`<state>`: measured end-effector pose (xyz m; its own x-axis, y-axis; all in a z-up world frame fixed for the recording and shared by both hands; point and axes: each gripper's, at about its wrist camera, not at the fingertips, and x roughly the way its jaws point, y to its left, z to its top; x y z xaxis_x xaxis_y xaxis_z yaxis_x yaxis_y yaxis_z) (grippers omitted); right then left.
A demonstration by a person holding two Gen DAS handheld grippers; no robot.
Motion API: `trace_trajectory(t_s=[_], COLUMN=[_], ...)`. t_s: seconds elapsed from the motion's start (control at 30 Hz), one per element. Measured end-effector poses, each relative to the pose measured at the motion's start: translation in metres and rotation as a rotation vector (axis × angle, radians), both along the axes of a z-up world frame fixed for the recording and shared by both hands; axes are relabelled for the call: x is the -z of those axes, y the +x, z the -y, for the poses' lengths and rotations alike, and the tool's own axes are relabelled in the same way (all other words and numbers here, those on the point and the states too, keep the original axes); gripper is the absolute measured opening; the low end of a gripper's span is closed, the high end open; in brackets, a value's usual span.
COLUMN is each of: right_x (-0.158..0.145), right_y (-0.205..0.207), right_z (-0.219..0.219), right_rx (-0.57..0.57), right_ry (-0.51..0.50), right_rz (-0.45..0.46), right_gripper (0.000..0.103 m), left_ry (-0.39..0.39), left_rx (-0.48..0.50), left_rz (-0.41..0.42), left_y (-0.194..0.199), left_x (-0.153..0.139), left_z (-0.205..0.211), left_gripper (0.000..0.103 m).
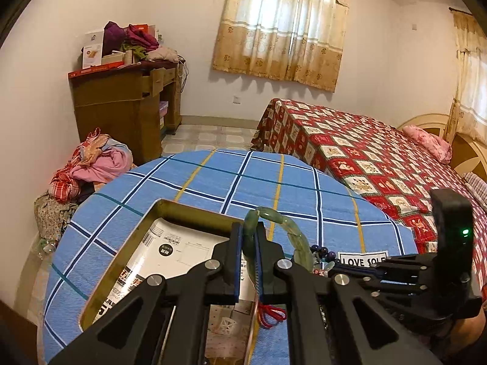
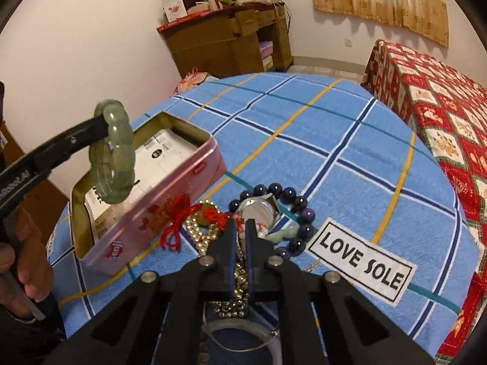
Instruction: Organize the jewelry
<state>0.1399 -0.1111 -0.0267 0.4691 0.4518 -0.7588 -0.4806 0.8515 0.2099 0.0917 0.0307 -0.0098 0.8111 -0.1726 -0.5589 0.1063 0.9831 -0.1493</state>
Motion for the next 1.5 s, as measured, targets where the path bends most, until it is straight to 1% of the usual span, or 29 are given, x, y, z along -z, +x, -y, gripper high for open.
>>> trace_trajectory(t_s=[0.03, 0.1, 0.17, 0.2, 0.27, 0.3, 0.33, 0.37, 0.47, 0.57, 0.6, 0.63, 0.67, 0.7, 0.73, 0.8, 0.83, 1.03, 1.17, 1.3, 1.5], right_x=[0.000, -0.002, -0.004, -0.003, -0.002, -0.002, -0.003, -0.003, 0.002, 0.012, 0.015, 0.019, 0.022, 0.023, 0.025, 0.022, 0.019, -0.012, -0.033, -0.048, -0.063], right_y=[0.001, -0.001, 0.000, 0.001, 0.001, 0.000, -0.002, -0.004, -0.006, -0.005, -0.005, -0.002, 0.000, 0.001, 0.003, 0.002, 0.002, -0.002, -0.001, 0.004, 0.008], right_z=[0.000, -0.006, -0.007, -0.007, -0.017, -0.020, -0.023, -0.029, -0.043, -0.056, -0.057, -0.059, -0.058, -0.057, -0.054, -0.048, -0.045, -0.033, -0.030, -0.030, -0.041], right_rx=[-0.002, -0.009, 0.005, 0.008, -0.003, -0.004, -0.001, -0.010, -0.054, -0.081, -0.085, -0.088, -0.087, -0.086, -0.079, -0.069, -0.064, -0.027, -0.012, -0.022, -0.050], right_ry=[-0.006, -0.063, -0.064, -0.064, -0.111, -0.127, -0.138, -0.162, -0.224, -0.312, -0.326, -0.342, -0.348, -0.351, -0.353, -0.332, -0.318, -0.252, -0.201, -0.143, -0.119], right_rz=[0.004, 0.045, 0.056, 0.059, 0.085, 0.108, 0.134, 0.159, 0.170, 0.191, 0.190, 0.180, 0.166, 0.155, 0.145, 0.141, 0.137, 0.194, 0.214, 0.212, 0.241], right_gripper=[0.008, 0.008, 0.008, 0.010, 0.037, 0.069, 0.082, 0.082, 0.078, 0.075, 0.069, 0.056, 0.049, 0.036, 0.027, 0.016, 0.013, 0.012, 0.012, 0.011, 0.011], left_ry=[-0.002, -0.005, -0.005, -0.004, -0.005, -0.004, -0.004, -0.005, -0.011, -0.014, -0.014, -0.015, -0.018, -0.018, -0.019, -0.022, -0.024, -0.030, -0.024, -0.013, -0.002], left_rx=[-0.002, -0.007, -0.008, -0.010, -0.011, -0.014, -0.016, -0.019, -0.029, -0.031, -0.031, -0.030, -0.030, -0.030, -0.030, -0.032, -0.034, -0.036, -0.040, -0.052, -0.079], left_rz=[0.001, 0.002, 0.000, -0.001, -0.004, -0.007, -0.008, -0.011, -0.018, -0.024, -0.027, -0.029, -0.030, -0.030, -0.030, -0.028, -0.027, -0.022, -0.017, -0.021, -0.023], left_y=[0.001, 0.001, 0.001, 0.001, 0.002, 0.002, 0.003, 0.003, 0.005, 0.006, 0.007, 0.007, 0.008, 0.007, 0.007, 0.007, 0.007, 0.006, 0.006, 0.010, 0.017], left_x=[0.000, 0.000, 0.001, 0.001, 0.002, 0.003, 0.004, 0.005, 0.008, 0.010, 0.011, 0.011, 0.012, 0.012, 0.012, 0.012, 0.012, 0.011, 0.008, 0.006, 0.001], left_z=[-0.002, -0.005, -0.006, -0.007, -0.008, -0.009, -0.010, -0.011, -0.016, -0.018, -0.019, -0.019, -0.020, -0.021, -0.022, -0.022, -0.023, -0.028, -0.031, -0.036, -0.050], left_gripper=[0.006, 0.006, 0.006, 0.006, 0.006, 0.006, 0.006, 0.006, 0.006, 0.006, 0.006, 0.006, 0.006, 0.006, 0.006, 0.006, 0.006, 0.006, 0.006, 0.006, 0.006])
